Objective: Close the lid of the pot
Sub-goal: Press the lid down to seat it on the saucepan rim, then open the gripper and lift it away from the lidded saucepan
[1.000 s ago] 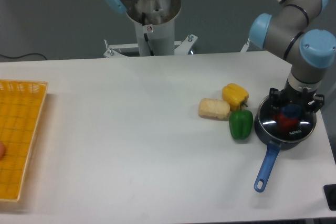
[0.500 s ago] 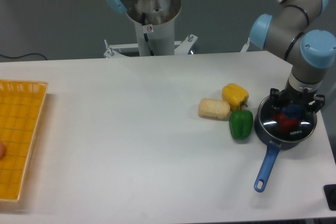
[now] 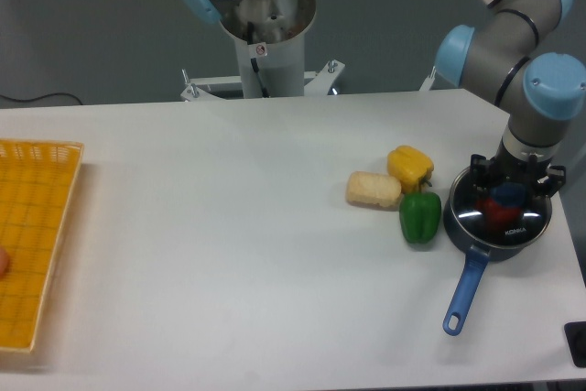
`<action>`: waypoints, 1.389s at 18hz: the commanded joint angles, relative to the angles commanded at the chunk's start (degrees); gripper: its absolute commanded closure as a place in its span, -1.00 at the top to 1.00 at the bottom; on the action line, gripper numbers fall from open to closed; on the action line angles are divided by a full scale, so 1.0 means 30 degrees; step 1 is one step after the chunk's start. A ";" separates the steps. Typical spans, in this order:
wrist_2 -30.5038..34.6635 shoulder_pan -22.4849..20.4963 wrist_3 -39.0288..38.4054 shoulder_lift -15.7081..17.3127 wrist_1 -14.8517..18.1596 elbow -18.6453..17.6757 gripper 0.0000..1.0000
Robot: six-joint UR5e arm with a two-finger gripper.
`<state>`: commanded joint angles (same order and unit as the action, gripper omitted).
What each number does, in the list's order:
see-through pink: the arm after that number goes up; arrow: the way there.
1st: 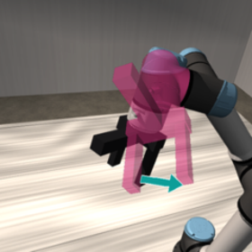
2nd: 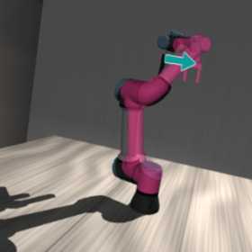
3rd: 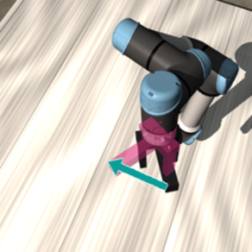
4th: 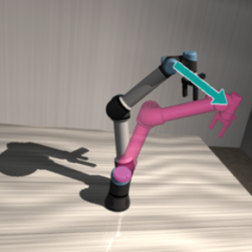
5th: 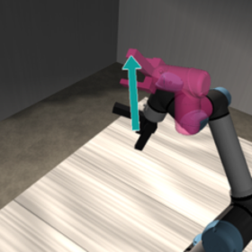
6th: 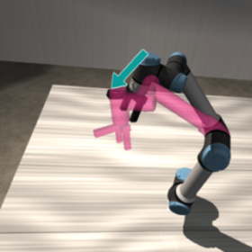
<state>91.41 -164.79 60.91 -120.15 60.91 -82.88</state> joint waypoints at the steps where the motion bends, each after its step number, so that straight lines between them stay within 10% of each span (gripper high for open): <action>1: 0.0000 0.0000 0.0000 0.0000 0.0000 -0.0058 0.10; 10: 0.0000 -0.0029 0.0000 -0.0058 -0.0029 -0.0059 0.16; 14: 0.0029 -0.0030 0.0408 -0.0088 -0.0058 -0.0029 0.54; 22: 0.0029 -0.0088 0.0469 0.0029 -0.0029 0.0000 0.62; 25: 0.0000 -0.0088 0.0469 0.0292 -0.0029 -0.0087 1.00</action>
<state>91.41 -165.06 62.31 -119.27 60.82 -83.14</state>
